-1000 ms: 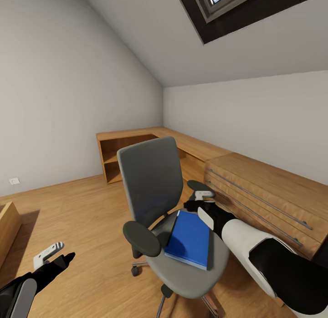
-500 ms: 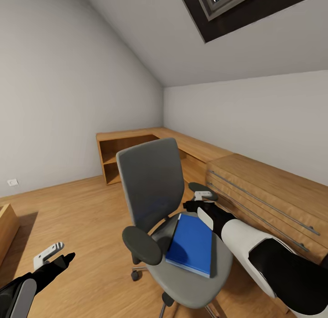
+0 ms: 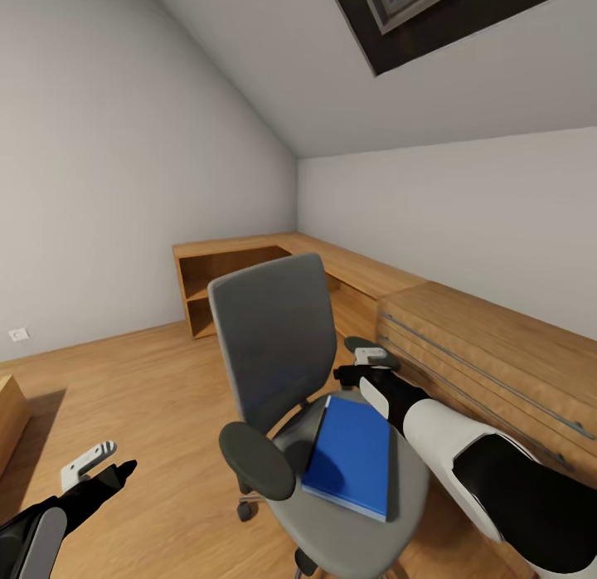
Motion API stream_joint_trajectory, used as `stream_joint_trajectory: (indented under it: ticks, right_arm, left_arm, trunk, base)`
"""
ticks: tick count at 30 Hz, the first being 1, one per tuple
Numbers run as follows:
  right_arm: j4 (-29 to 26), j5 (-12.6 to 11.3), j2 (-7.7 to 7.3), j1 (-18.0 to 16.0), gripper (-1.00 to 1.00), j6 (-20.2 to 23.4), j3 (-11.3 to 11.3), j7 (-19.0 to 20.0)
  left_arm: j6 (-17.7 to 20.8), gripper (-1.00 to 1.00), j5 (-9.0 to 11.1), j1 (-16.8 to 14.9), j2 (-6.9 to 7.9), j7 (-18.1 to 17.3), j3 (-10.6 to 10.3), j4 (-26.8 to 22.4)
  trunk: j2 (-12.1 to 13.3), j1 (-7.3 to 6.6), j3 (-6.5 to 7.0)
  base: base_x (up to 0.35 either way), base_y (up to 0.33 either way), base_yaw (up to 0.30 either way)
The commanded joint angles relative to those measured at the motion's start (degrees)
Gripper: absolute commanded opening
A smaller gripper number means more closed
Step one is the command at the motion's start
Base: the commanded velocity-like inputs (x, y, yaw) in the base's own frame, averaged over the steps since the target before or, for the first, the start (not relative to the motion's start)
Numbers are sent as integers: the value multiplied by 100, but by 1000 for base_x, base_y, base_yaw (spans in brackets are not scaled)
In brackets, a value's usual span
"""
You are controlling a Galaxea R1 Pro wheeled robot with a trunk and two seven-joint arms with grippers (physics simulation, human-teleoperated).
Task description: In the bedroom, organize the workspace by keeping the computer under the desk, ensuring the monitor is on the desk, placing the keyboard on the desk next to the monitor, placing the mouse on the desk next to the keyboard, moving the folder from the swivel chair onto the desk next to the mouse, stacking the notebook on top of the folder with the pen on top of the notebook, and positioning the swivel chair next to the desk.
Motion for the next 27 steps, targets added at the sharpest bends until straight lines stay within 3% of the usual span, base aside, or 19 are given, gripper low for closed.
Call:
stream_joint_trajectory:
  ticks: [1, 27]
  right_arm:
    - [-12, -47, -2, -3, 100, 28, 47, -38]
    - [-21, -46, -9, -3, 100, 27, 43, -49]
  left_arm:
    - [27, 100, 61, -3, 2, 47, 1, -6]
    - [45, 100, 49, -3, 6, 52, 1, -4]
  trunk:
    - [-3, 1, -6]
    - [-3, 1, -63]
  base:
    - [106, 0, 0]
    - [14, 0, 0]
